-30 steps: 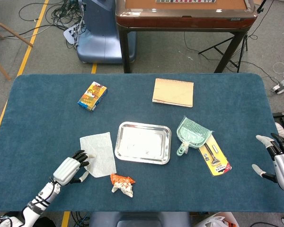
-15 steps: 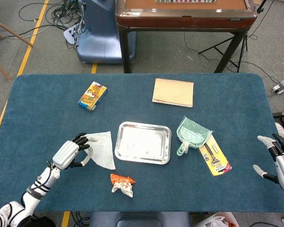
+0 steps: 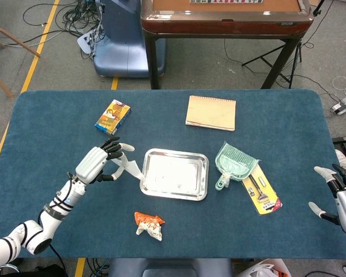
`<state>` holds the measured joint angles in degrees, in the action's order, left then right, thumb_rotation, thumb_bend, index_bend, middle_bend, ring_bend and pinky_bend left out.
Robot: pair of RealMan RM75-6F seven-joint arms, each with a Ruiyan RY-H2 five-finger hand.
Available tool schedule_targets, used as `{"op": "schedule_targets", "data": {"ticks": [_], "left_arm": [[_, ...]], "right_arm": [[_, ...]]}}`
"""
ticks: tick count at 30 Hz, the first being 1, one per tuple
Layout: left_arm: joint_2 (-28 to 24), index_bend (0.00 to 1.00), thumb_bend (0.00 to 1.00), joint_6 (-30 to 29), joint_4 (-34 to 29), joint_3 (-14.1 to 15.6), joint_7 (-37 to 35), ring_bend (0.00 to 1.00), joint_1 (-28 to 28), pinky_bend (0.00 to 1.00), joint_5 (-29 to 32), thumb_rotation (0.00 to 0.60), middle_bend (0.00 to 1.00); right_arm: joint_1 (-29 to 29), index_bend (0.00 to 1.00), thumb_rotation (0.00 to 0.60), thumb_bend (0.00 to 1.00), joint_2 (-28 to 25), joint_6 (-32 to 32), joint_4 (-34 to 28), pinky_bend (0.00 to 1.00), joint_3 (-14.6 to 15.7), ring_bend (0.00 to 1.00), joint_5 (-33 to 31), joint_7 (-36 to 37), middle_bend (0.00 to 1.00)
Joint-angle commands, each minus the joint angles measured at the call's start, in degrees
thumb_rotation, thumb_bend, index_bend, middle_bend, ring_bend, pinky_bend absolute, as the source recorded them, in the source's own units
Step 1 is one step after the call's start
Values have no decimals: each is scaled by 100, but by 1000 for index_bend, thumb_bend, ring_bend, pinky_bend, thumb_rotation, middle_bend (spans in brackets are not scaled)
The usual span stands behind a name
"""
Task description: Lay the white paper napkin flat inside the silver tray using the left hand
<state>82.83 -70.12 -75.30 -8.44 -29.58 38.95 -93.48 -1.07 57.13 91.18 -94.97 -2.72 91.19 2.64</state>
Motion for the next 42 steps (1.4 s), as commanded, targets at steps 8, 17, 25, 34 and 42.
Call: {"op": "schedule_targets", "data": {"ticks": [8,17,25,34,42], "left_arm": [[450,587,469,82,18,-291,-163,254,354,84,247,600,305],[823,588,469,309,58,-501,-148,255,860,84,267,600,308],[1037,588,469,475,-13,-734,-92,255,1167,84,516,600,309],[1536,584,469,622,116,-800,-136,255,1442,84,715,600,308],[1872,576,469,751,551,-552,36,255,1576,84,644,600,308]], "right_arm": [[18,204,600,159,5,3,14,171,4,115,-9,12,255],[57,204,600,160,-24,37,-14,171,7,115,-26,-8,255],[118,204,600,159,-21,86,28,171,14,115,-63,58,255],[111,204,600,159,-52,87,8,171,-11,115,-61,40,255],[139,204,600,159,-50,84,16,171,-3,115,-88,52,255]]}}
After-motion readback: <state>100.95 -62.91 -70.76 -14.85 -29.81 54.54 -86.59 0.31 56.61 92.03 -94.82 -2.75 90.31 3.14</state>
